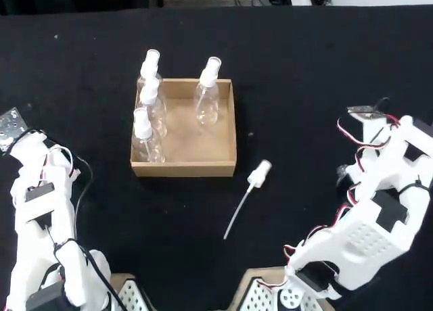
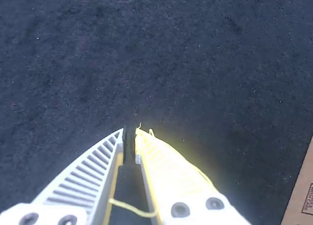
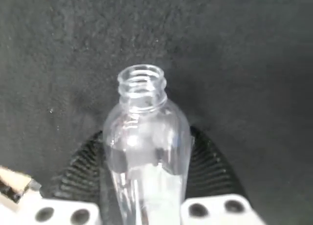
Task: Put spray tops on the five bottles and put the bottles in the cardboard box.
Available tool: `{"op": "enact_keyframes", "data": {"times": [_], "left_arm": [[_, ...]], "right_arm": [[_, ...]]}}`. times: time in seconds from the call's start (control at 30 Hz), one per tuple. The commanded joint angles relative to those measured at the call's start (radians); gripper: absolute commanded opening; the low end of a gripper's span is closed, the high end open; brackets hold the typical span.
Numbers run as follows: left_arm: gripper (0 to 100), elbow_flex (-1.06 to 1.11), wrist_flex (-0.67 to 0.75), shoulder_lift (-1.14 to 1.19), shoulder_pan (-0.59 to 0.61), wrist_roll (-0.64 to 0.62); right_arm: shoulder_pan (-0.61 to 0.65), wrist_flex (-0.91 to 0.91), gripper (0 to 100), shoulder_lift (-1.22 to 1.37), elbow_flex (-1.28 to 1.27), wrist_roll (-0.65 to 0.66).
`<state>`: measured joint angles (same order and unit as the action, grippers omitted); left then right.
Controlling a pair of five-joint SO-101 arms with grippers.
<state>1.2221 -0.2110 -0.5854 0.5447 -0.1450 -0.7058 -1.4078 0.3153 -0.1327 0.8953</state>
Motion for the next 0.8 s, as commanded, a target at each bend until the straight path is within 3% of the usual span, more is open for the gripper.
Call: {"op": "enact_keyframes", "data": {"times": [0.0,0.17,0.3,0.47,0.6,0.77], "left_arm": [[3,-0.004,0.015,-0.035,-0.008,-0.003],[3,-0.004,0.003,-0.046,-0.001,-0.003],[3,-0.099,-0.138,-0.048,0.002,0.000],[3,-0.390,-0.456,-0.046,-0.001,0.107],[4,-0.667,-0.615,-0.043,-0.010,0.167],[16,-1.024,-0.760,-0.037,-0.073,0.227]], "right_arm": [[0.017,-0.069,1.2,-0.177,0.105,-0.048],[0.025,-0.130,1.1,-0.375,0.145,-0.150],[0.023,-0.110,1.1,-0.518,0.119,-0.261],[0.014,-0.051,1.1,-0.610,0.073,-0.344],[-0.005,-0.031,1.1,-0.619,0.053,-0.350],[-0.054,-0.032,1.1,-0.625,0.044,-0.350]]}}
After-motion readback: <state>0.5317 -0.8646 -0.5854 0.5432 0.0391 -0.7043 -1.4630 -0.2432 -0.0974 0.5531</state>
